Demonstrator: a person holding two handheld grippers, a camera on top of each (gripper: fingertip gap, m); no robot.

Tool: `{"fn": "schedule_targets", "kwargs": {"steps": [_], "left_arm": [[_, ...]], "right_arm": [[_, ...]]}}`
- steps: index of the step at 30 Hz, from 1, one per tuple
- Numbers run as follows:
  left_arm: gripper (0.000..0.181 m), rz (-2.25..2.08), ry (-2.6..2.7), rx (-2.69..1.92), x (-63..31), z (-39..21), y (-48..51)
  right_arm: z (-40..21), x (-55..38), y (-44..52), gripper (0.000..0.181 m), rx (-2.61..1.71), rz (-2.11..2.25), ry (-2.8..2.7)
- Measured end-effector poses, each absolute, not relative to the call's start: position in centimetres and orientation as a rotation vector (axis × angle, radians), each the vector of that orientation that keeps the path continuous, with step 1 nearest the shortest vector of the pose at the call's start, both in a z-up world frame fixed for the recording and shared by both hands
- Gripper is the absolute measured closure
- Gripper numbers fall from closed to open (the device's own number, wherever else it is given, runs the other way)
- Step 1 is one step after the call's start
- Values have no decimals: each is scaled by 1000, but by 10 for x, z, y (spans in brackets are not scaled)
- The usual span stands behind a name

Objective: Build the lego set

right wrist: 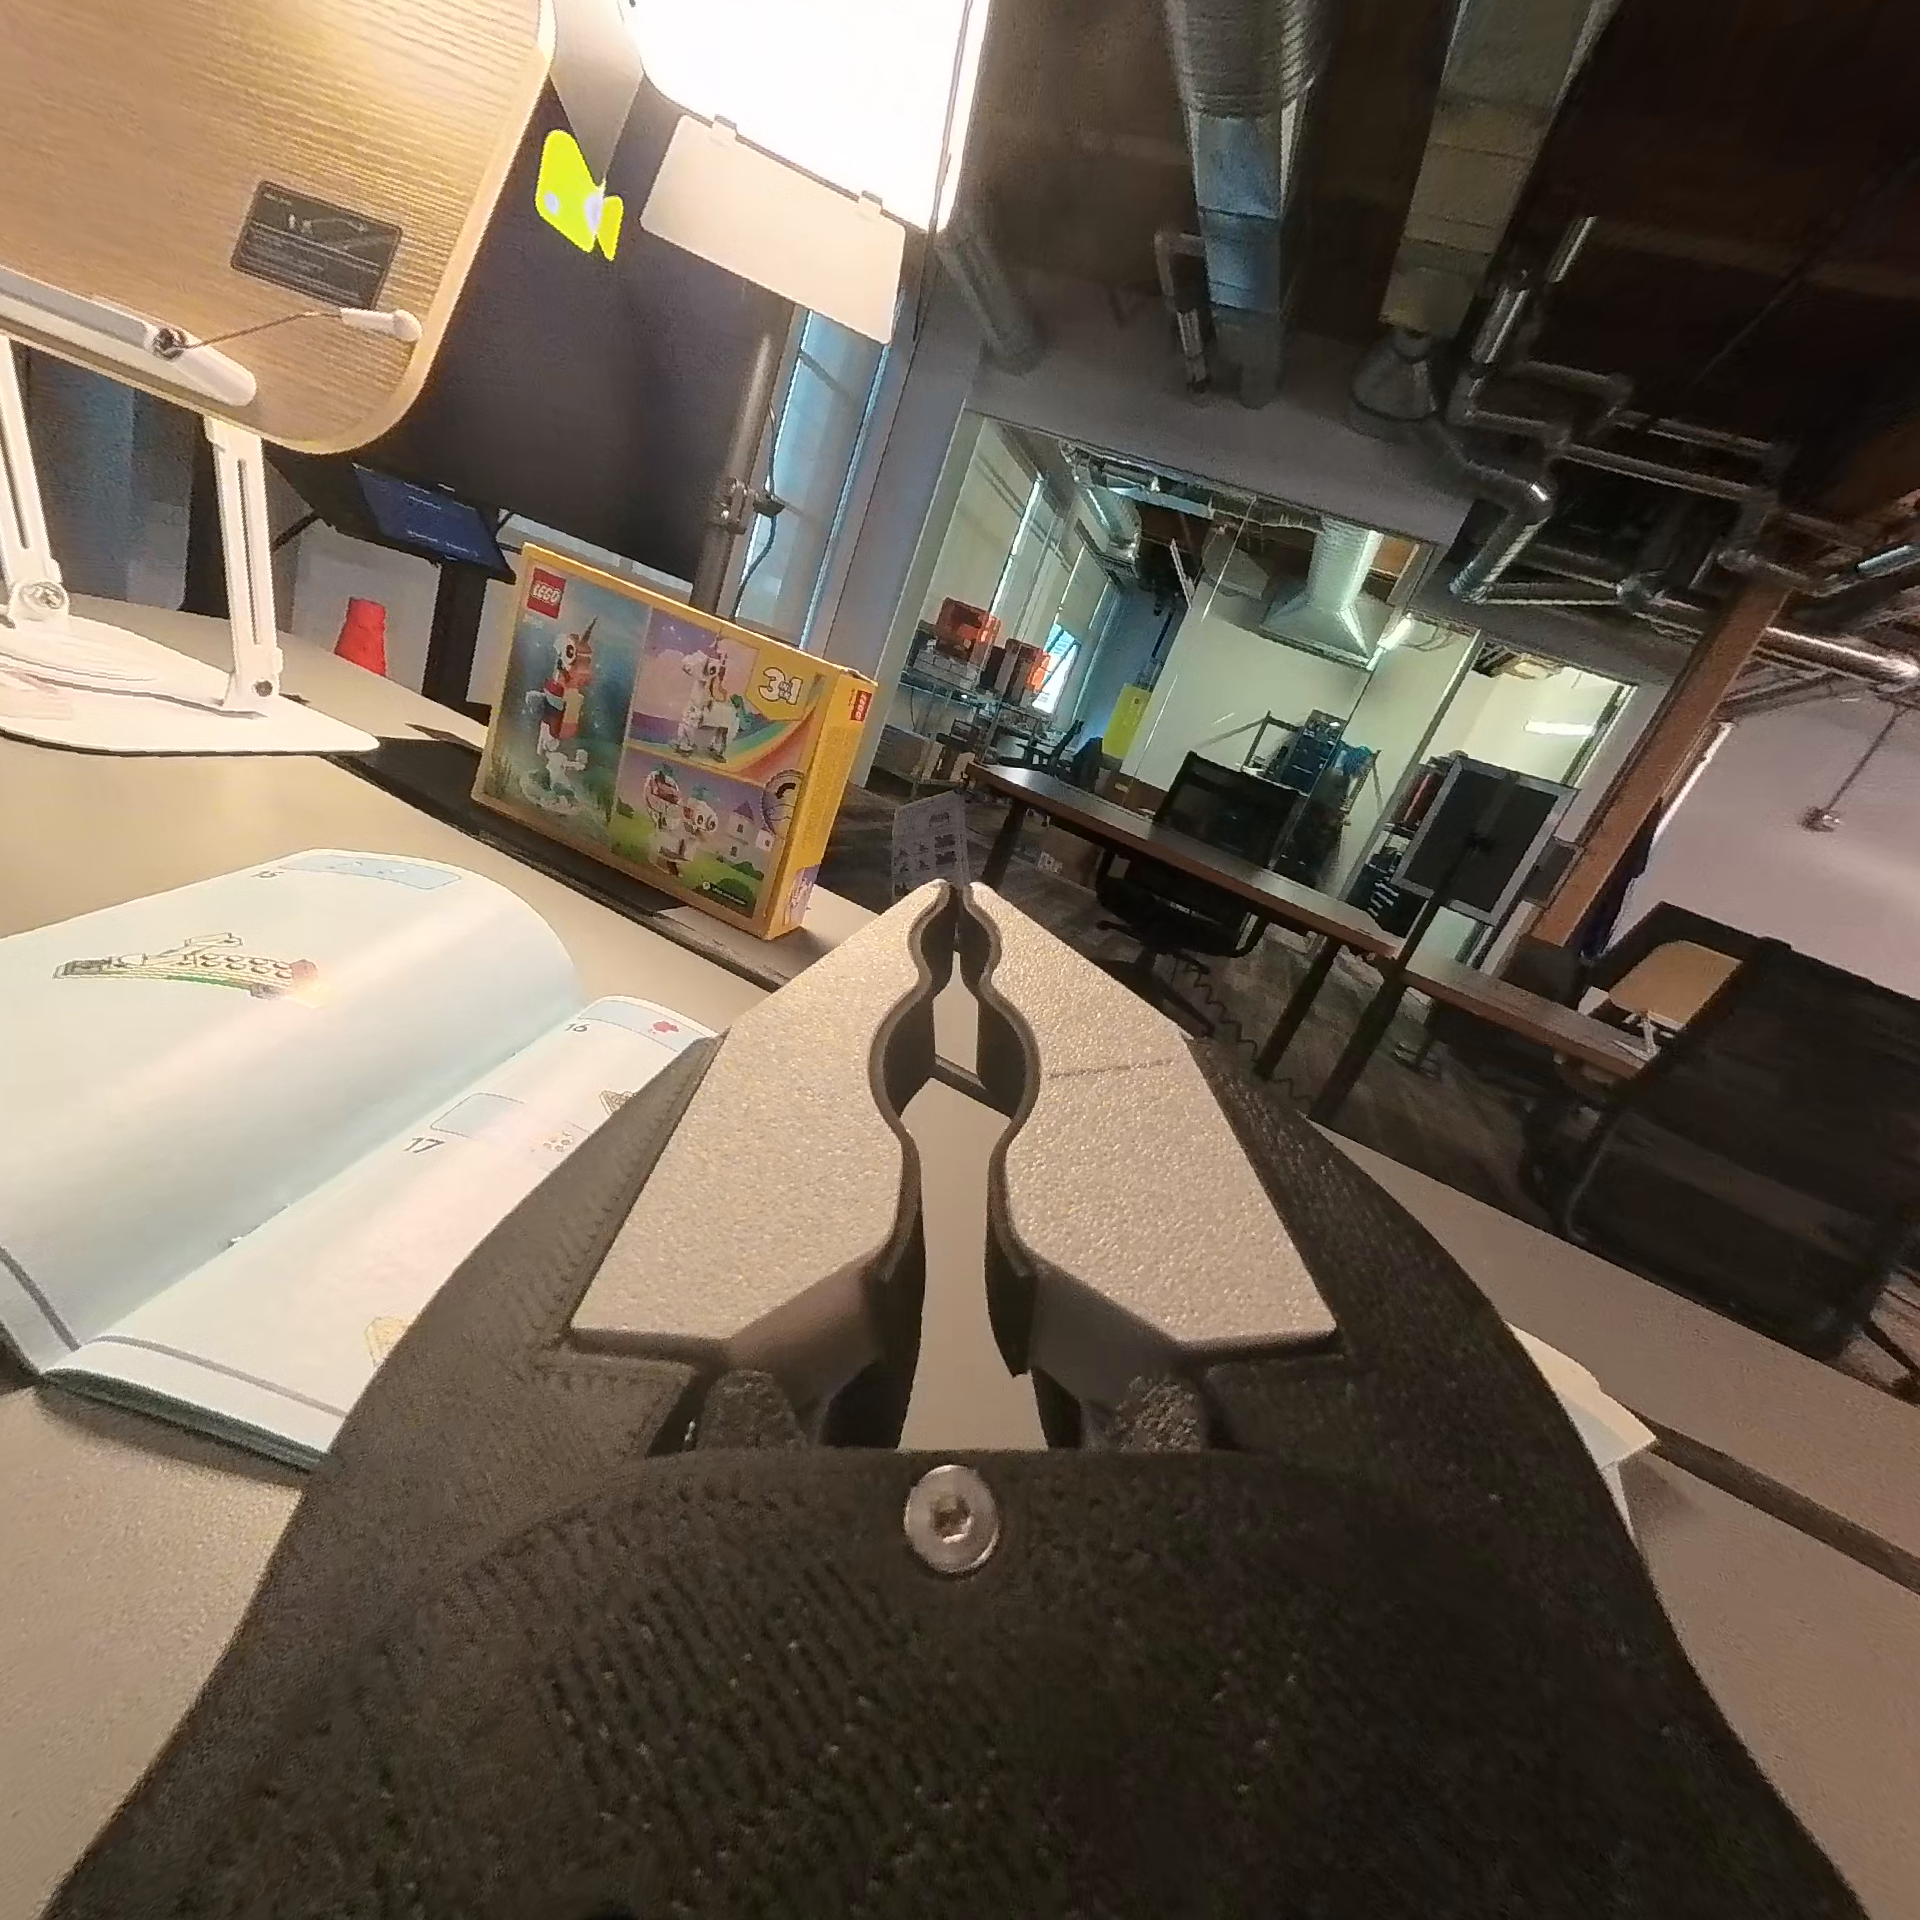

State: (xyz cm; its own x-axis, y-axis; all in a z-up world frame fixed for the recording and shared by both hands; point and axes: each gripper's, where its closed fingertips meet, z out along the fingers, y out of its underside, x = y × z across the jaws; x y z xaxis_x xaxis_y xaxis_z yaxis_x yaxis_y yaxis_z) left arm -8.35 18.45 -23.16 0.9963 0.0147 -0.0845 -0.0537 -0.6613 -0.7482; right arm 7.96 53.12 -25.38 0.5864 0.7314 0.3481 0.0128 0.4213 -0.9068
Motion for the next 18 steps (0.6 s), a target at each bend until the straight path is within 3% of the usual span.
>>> {"fn": "schedule_targets", "kwargs": {"steps": [1, 4, 9, 18], "left_arm": [[170, 103, 101, -2225, -62, -224, 195], [170, -8, 338, -2097, 11, -221, 222], [170, -349, 582, -2182, 94, -276, 248], [170, -224, 597, -2404, 73, -359, 283]], "right_arm": [[-254, 80, 531, 181, -1053, 525, -843], [-253, 80, 531, 181, -1053, 530, -840], [-252, 81, 532, 181, -1057, 550, -828], [-252, 81, 533, 181, -1061, 569, -822]]}}
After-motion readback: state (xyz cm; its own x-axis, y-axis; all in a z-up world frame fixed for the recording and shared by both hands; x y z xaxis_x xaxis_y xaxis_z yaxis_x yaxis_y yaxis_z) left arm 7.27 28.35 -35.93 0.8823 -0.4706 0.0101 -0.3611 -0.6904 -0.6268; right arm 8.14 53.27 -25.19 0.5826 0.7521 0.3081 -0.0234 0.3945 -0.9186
